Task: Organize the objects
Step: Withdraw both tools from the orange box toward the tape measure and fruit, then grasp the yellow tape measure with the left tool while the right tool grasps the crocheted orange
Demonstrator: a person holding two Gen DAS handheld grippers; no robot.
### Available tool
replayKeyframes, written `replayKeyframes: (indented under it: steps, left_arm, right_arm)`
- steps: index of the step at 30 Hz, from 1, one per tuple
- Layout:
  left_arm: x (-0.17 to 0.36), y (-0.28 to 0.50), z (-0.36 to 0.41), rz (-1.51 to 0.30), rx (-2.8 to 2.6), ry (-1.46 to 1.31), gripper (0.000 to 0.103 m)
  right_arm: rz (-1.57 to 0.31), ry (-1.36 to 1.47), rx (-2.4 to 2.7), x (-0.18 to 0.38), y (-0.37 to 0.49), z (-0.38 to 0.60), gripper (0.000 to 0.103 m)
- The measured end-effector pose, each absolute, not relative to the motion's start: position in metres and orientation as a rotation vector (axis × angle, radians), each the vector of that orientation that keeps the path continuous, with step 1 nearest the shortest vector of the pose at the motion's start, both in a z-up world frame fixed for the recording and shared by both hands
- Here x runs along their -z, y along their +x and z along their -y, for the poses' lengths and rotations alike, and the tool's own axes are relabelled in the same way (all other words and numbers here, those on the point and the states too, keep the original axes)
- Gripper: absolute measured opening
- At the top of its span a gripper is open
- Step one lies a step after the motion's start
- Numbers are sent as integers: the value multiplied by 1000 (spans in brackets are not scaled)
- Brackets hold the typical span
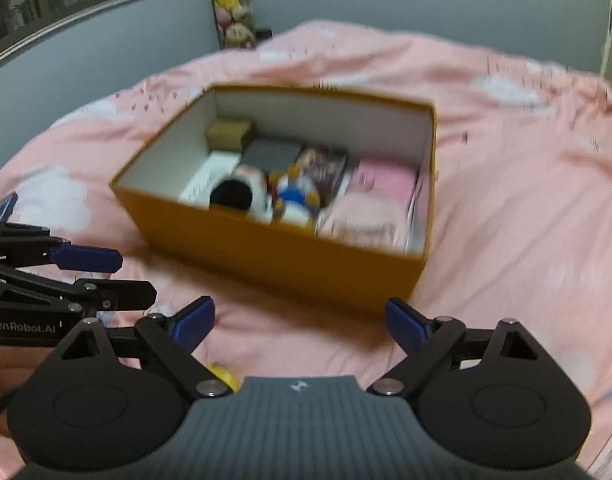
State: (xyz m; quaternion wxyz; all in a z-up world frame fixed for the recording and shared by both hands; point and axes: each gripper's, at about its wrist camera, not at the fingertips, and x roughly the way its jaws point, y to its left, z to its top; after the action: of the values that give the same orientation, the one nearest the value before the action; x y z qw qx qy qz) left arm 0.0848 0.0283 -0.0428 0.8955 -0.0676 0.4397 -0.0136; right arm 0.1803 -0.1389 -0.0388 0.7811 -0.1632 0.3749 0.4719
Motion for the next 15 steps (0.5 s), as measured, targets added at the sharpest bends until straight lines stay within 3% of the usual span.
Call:
replayKeyframes:
  steps: [3, 8, 15]
  left_arm:
    - [55, 81, -29, -967, 27, -173, 61]
    - [67, 77, -32, -1035, -3, -209, 61]
    - [78, 65, -36, -1089, -10, -233, 60]
  right_arm:
    - [-891, -353, -1001, 57, 176, 140, 84]
    - [-1011, -395, -1044, 85, 160, 136, 61]
    - [-1064, -428, -1095, 101, 149, 134, 58]
